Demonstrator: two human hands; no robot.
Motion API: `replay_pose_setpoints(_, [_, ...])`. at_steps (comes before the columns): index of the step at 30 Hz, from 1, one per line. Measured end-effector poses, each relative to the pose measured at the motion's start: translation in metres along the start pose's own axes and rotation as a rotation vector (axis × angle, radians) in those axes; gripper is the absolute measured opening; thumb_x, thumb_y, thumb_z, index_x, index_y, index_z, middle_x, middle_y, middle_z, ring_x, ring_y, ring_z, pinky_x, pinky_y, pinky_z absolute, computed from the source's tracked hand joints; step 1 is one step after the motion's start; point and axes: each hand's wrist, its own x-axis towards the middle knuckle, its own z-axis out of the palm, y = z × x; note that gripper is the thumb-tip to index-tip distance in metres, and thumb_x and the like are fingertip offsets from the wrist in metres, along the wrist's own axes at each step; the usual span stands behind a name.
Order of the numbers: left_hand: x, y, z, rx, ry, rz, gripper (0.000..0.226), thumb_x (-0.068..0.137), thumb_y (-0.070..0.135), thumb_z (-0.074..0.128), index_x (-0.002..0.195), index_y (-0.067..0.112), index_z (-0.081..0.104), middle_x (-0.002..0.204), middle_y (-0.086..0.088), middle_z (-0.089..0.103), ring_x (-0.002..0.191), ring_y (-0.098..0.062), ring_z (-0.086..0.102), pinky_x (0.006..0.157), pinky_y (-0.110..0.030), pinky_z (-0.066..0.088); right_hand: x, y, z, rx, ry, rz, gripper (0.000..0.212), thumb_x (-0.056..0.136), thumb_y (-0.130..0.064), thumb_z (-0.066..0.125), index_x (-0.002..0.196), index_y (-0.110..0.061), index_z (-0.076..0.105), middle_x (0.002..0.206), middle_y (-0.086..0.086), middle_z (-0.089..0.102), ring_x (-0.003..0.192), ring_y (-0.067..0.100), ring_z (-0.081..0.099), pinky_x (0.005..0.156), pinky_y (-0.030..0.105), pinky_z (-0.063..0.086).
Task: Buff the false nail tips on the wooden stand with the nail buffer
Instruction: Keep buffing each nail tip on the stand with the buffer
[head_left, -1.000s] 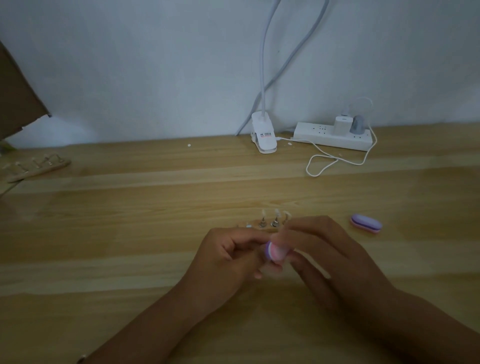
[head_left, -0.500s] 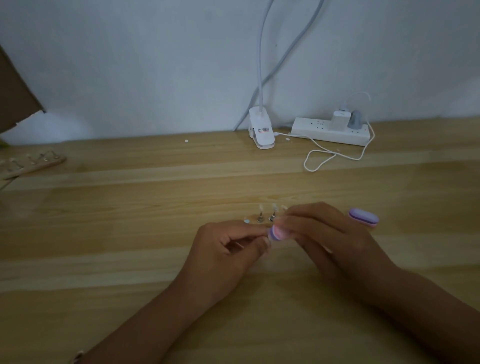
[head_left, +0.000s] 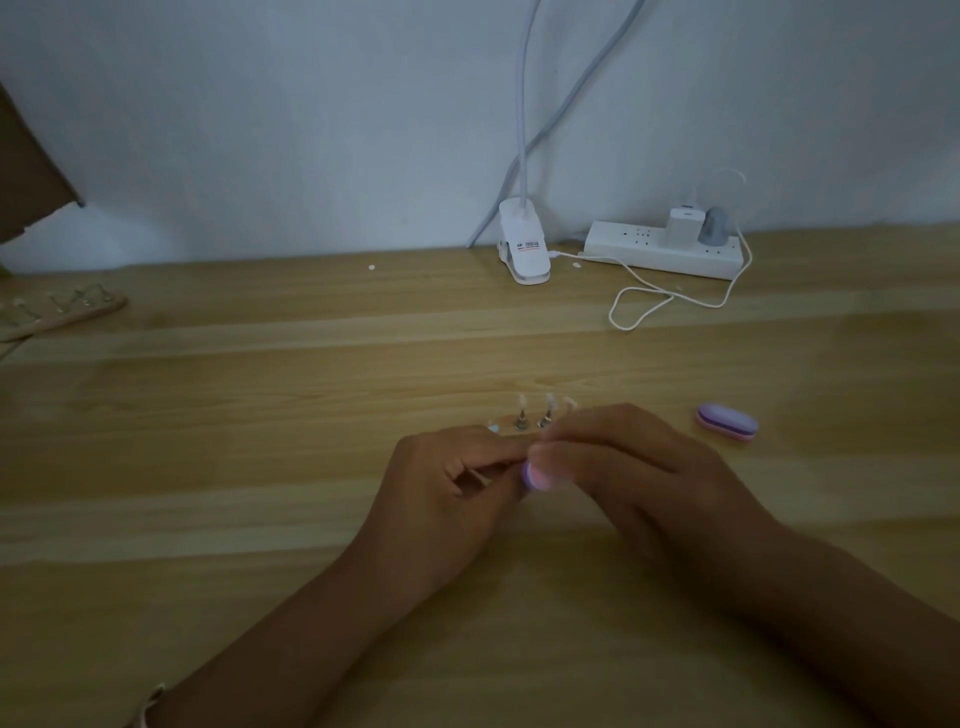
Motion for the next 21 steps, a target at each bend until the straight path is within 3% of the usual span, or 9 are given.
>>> replay_pose_setpoints(3, [0.0,-0.001,0.001,0.028,0.007,-0.037,0.021,0.083,0.012,0.074,0.096,0.028,0.078,0.079,0.013,0.072,0.071,-0.005,0.066,0.062,-0.022,0.051,0.002,0.009,-0.006,-0.065,0.027,0.029,0.025,0.098,-0.005,0.052,0.111,-0.008,0.073,0.117,0.003,0.066,0.107,0.016,0.063,0.096,0.019,0.044])
replay_pose_setpoints(8, [0.0,0.001,0.0,0.094,-0.005,0.043,0.025,0.08,0.015,0.07,0.094,0.036,0.073,0.075,0.011,0.071,0.069,-0.004,0.065,0.06,-0.021,0.05,-0.004,-0.002,0.003,0.012,-0.068,-0.018,0.028,0.099,-0.011,0.059,0.124,-0.016,0.068,0.13,-0.003,0.059,0.118,0.016,0.058,0.099,0.027,0.045])
replay_pose_setpoints(11, [0.0,0.001,0.001,0.112,0.005,0.004,0.024,0.082,0.009,0.073,0.094,0.029,0.078,0.075,0.011,0.071,0.069,-0.005,0.065,0.06,-0.022,0.05,0.001,0.007,-0.005,-0.062,-0.016,0.014,0.025,0.097,-0.004,0.057,0.116,-0.009,0.073,0.12,0.003,0.065,0.107,0.018,0.064,0.094,0.023,0.046])
replay_pose_setpoints(17, [0.0,0.001,-0.001,-0.06,0.0,-0.062,0.019,0.082,0.014,0.074,0.099,0.023,0.077,0.079,0.017,0.073,0.071,0.0,0.067,0.062,-0.014,0.048,-0.001,-0.005,0.0,0.004,-0.048,-0.008,0.023,0.1,-0.009,0.058,0.116,-0.014,0.072,0.123,-0.001,0.063,0.112,0.017,0.062,0.094,0.029,0.048])
replay_pose_setpoints(21, [-0.001,0.005,0.001,-0.246,-0.005,-0.204,0.015,0.082,0.019,0.07,0.095,0.018,0.078,0.078,0.002,0.076,0.073,-0.019,0.073,0.059,-0.02,0.052,0.004,0.003,-0.009,-0.101,0.069,0.006,0.02,0.095,-0.002,0.058,0.106,-0.007,0.074,0.112,0.003,0.067,0.103,0.012,0.063,0.093,0.014,0.041])
